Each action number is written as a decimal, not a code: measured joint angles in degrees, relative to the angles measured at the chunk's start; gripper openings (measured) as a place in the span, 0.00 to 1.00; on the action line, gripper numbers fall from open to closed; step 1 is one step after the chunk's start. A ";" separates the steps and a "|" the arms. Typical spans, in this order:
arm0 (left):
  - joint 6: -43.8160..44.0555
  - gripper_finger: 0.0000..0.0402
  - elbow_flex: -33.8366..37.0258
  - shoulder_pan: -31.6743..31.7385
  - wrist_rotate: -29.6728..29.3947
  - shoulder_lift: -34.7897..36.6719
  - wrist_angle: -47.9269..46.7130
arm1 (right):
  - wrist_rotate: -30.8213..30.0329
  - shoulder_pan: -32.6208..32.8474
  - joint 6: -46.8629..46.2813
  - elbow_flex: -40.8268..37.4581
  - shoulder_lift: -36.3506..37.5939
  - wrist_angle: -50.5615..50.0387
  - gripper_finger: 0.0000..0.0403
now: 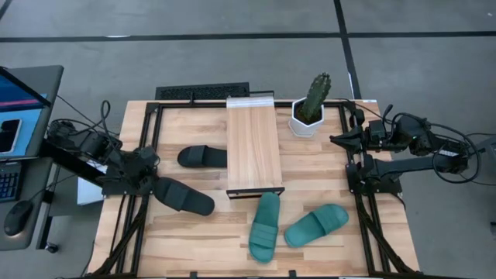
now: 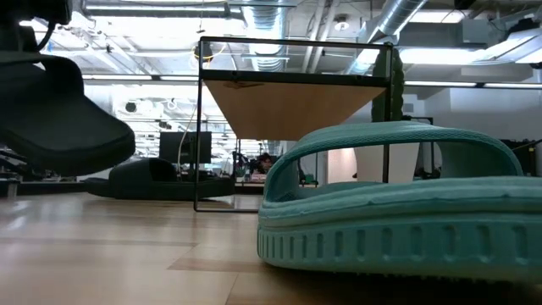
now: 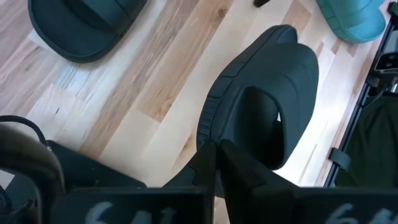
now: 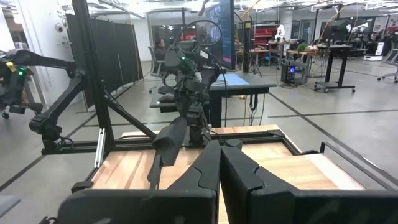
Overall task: Pick and place slides into the shelf
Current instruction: Put the bottom black slipper on the shelf
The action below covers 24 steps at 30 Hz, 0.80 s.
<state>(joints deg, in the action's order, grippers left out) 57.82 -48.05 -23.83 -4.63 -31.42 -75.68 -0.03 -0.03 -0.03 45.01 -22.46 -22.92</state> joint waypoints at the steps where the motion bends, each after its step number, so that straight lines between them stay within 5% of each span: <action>1: -0.02 0.00 0.00 0.00 -0.18 0.08 0.02 | 0.00 0.02 0.00 -0.02 -0.02 0.00 0.00; 24: -0.50 0.00 -0.01 0.00 -0.34 -0.07 2.05 | 0.00 0.01 0.00 -0.02 0.00 0.00 0.00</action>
<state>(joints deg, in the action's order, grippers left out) 57.32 -48.06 -23.83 -4.96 -31.48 -73.63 -0.03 -0.02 -0.03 44.99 -22.46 -22.92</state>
